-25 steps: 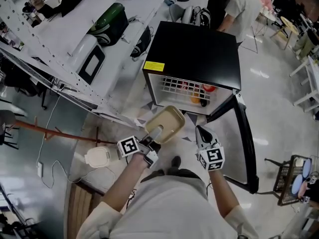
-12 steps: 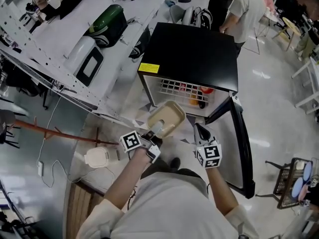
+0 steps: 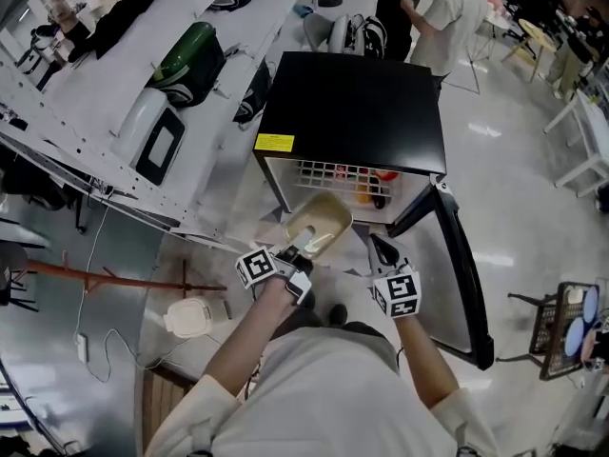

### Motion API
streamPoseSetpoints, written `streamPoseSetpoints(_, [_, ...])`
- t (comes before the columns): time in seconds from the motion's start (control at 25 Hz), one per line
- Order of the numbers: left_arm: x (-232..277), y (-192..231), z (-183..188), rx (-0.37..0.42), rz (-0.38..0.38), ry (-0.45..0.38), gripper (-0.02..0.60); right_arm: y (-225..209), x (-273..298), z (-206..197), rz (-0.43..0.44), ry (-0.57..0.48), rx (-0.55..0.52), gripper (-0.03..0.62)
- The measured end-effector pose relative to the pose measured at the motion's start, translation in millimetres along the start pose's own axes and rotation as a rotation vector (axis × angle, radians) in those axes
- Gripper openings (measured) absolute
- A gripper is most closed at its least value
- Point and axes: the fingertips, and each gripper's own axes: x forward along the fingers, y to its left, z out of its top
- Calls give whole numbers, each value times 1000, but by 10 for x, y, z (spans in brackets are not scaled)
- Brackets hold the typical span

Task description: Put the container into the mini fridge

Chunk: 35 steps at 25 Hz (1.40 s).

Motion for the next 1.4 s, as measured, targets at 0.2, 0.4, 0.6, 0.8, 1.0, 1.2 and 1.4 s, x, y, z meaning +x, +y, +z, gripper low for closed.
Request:
streamPoseSetpoints(0.2, [148,127,129,-3,-8,11,178,23,25,32,-33,11,-26,6])
streamPoseSetpoints(0.4, [332,290,215,-5,-13,4,178,43,40,23,-66,15,-20,6])
streamPoseSetpoints(0.6, [526,519,264,-3,11,-2,178,54,130,-25,-93,26,-2,6])
streamPoseSetpoints(0.8, [697,658,381,-38,11,-46,178,80,130,-61,-109,40,12,6])
streamPoseSetpoints(1.0, [818,813,474,-73,7,-88,178,66,152,-57,-127,44,18,6])
streamPoseSetpoints(1.2, [896,873,513,-103,1,-118,178,116,164,-51,-129,54,8,6])
streamPoseSetpoints(1.4, [959,985,536,-117,54,-149,181,92,174,-52,-139,62,10,6])
